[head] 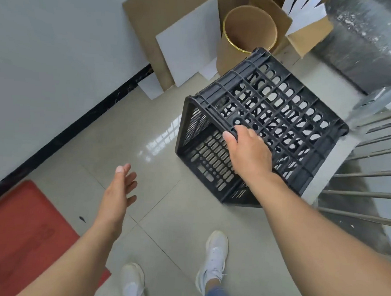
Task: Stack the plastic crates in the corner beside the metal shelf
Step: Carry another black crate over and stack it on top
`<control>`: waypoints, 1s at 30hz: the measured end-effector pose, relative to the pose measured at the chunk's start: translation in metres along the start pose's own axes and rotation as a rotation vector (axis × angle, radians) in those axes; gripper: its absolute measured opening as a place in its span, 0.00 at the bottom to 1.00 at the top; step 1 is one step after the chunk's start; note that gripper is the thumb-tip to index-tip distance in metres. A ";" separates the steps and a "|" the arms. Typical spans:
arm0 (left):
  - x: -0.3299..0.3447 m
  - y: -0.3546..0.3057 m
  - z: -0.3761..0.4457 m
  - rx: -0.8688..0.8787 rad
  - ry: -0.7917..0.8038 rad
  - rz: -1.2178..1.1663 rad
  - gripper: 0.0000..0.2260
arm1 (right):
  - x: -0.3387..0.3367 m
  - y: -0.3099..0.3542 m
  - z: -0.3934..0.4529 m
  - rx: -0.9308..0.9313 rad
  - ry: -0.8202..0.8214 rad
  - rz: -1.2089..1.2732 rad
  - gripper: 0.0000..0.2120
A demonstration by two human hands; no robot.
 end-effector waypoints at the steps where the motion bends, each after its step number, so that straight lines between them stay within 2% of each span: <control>1: -0.011 0.008 0.000 -0.009 0.002 0.007 0.25 | 0.008 0.014 -0.007 -0.005 -0.006 0.007 0.24; 10: -0.112 0.063 0.002 -0.054 0.003 0.080 0.24 | 0.062 0.125 -0.060 -0.075 -0.018 0.060 0.25; 18: -0.149 0.111 0.024 -0.142 -0.062 0.069 0.24 | 0.087 0.160 -0.047 -0.123 -0.025 -0.022 0.21; 23: -0.154 0.144 0.049 -0.203 -0.101 0.066 0.24 | 0.083 0.139 -0.013 -0.135 -0.087 -0.028 0.15; 27: -0.158 0.171 0.080 -0.236 -0.165 0.125 0.24 | 0.094 0.070 0.018 0.090 -0.098 0.147 0.25; 30: -0.160 0.201 0.111 -0.304 -0.173 0.185 0.25 | 0.119 0.017 0.026 0.193 -0.089 0.334 0.26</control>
Point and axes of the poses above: each hand's wrist, its own z-axis towards the middle knuckle, its own x-axis out of the palm, y = z × x, the point moved 9 cm from there along z, towards the middle knuckle, and after that the axes turned 10 degrees about z, right-handed, at the moved point
